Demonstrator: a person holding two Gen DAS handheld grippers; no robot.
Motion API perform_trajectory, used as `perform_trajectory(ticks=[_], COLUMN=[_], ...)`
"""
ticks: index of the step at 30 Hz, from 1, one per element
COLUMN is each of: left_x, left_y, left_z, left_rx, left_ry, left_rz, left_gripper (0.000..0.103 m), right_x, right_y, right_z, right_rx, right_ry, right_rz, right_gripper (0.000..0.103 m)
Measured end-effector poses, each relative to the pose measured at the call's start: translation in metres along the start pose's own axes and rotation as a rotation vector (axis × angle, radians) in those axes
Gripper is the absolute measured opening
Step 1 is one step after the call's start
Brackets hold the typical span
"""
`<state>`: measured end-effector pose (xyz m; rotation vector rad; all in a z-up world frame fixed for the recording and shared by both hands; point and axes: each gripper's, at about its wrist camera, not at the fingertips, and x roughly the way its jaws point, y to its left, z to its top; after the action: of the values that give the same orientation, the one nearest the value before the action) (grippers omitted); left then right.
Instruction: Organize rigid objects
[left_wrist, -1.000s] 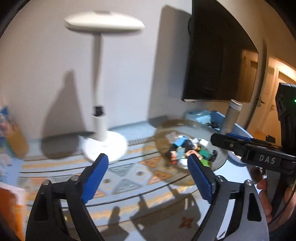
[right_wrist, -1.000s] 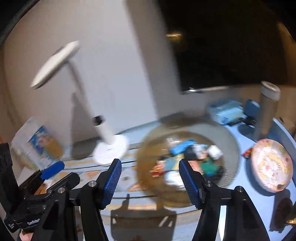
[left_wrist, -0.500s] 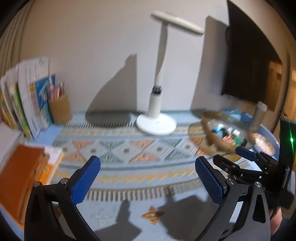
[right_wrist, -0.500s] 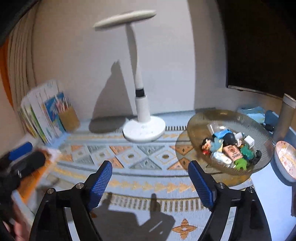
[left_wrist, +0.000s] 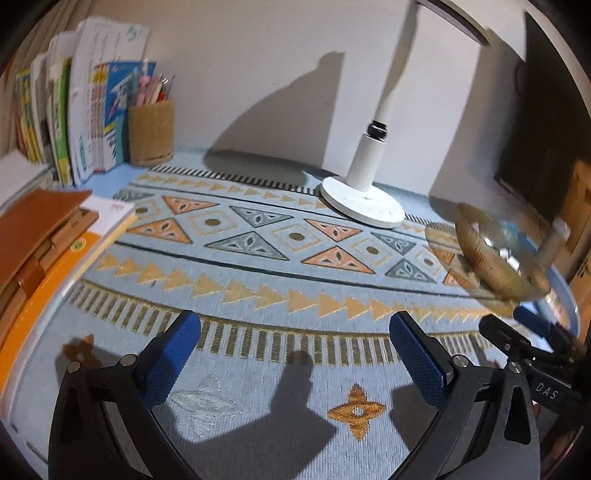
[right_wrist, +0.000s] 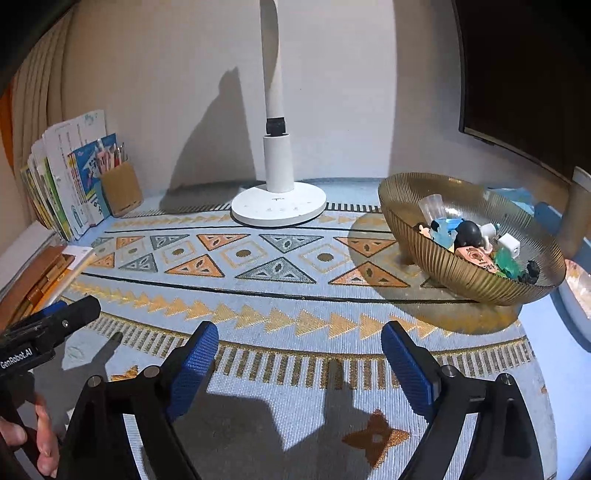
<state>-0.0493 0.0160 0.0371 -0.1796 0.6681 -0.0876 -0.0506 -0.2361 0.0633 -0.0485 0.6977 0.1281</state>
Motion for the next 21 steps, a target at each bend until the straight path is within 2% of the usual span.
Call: perform_trajectory(ticks=[4,9,21], left_x=[0.008,0.006,0.012], left_y=[-0.013,-0.007,-0.005], left_z=[0.000,0.000,0.001], left_rx=[0.067,0.036,0.021], left_ry=[0.036,0.026,0.054], left_rz=[0.013,0.003,0.025], left_gripper=[0.102,0.102,0.102], right_x=[0.003,0.000,0.005], right_y=[0.010,0.018,0.019], right_z=[-0.002,-0.003,-0.003], right_rx=[-0.041,-0.084,-0.082], right_ry=[0.006,-0.014,0.006], right_rz=[-0.028,-0.053,-0.082], right_gripper=[0.091,0.092,0.092])
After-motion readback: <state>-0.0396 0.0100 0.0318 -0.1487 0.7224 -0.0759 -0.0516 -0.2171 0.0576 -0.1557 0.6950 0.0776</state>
